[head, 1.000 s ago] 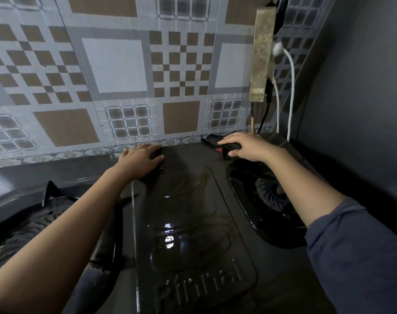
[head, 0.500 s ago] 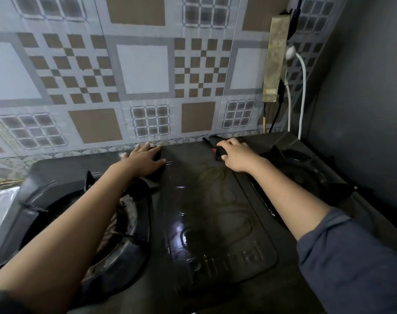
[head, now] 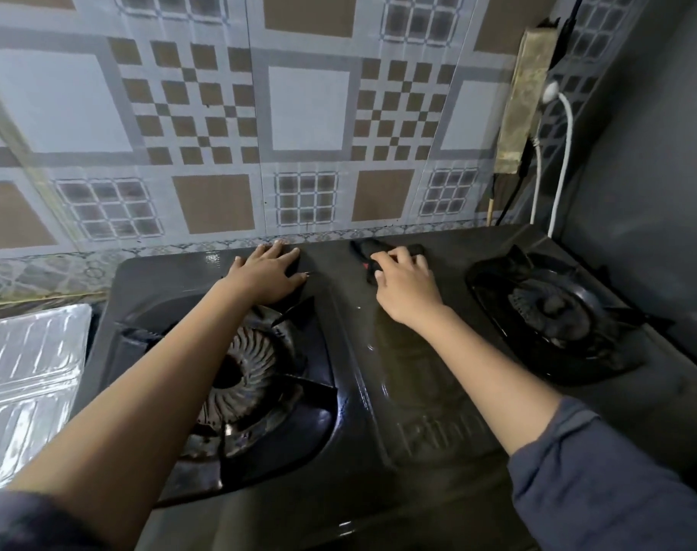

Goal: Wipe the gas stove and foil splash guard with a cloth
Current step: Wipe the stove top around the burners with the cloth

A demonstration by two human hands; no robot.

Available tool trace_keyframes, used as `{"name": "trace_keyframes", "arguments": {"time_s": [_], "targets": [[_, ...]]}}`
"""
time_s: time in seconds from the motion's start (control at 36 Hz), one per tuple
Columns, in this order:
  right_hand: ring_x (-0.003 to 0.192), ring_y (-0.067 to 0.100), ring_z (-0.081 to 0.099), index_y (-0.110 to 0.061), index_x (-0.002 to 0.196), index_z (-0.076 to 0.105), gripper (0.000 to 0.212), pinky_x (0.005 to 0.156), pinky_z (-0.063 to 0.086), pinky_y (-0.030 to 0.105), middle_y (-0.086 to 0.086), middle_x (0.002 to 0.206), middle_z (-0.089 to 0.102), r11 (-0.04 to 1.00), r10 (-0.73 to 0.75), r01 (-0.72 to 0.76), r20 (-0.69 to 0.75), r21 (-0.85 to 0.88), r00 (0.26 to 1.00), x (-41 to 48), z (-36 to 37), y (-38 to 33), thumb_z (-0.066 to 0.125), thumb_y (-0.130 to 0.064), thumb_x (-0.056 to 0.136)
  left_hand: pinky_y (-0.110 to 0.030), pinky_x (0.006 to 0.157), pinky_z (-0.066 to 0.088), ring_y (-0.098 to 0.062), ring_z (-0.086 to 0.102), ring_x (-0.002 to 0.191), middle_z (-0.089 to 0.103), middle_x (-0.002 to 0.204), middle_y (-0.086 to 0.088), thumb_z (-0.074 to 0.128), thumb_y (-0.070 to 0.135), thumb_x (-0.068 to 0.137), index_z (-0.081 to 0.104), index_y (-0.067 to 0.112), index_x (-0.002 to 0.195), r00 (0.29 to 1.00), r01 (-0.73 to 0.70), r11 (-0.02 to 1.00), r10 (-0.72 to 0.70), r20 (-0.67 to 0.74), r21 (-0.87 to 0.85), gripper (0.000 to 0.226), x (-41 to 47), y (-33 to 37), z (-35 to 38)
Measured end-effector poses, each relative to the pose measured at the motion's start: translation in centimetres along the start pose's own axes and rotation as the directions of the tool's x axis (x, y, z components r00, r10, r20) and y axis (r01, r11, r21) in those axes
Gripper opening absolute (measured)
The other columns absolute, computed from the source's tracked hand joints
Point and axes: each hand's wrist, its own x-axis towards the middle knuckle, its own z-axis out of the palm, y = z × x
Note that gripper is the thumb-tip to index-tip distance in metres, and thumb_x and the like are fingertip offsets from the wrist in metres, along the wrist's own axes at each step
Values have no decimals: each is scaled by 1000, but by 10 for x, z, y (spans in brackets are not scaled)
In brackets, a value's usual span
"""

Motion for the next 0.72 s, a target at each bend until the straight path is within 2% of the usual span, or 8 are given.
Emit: {"name": "trace_keyframes", "arguments": {"time_s": [0.22,0.33,0.42,0.53,0.72], "targets": [[122,33,35,-23,133,42,37,104,32,45,4,139,38,973,-229,227,46,42,972,-11,6,-35,34,-23,97,-49,119,3,-22,-6,147,-4,160,1,29,46,97,9,32,149,1000,-5,1000,5,-10,-13,57,-4,-6,0],[124,26,36,-25,133,45,37,107,32,41,-1,135,43,929,-366,359,67,91,928,-23,0,-22,37,-23,97,-50,119,4,-22,-5,147,-2,160,0,30,43,98,10,31,149,1000,-10,1000,10,-20,-16,56,-4,-5,0],[127,19,35,-27,132,46,37,104,33,36,-4,136,43,906,-417,406,84,117,905,-31,-7,-5,39,-23,97,-50,119,5,-22,-3,147,0,160,-1,32,45,97,12,30,149,999,-3,1000,3,-32,-15,57,-3,-4,1],[129,17,35,-28,134,45,37,103,33,35,-6,139,41,934,-347,335,97,122,933,-29,-13,16,38,-26,97,-53,117,8,-24,-1,147,2,160,-1,33,41,98,15,27,149,998,14,1000,-15,-54,-16,56,-2,1,1],[130,26,35,-28,135,41,38,104,36,41,-2,141,37,991,-133,128,137,48,982,-5,-20,39,36,-31,98,-55,116,13,-27,6,147,8,159,-4,36,30,97,24,20,147,997,7,1000,-10,-81,-29,52,0,12,3]]}}
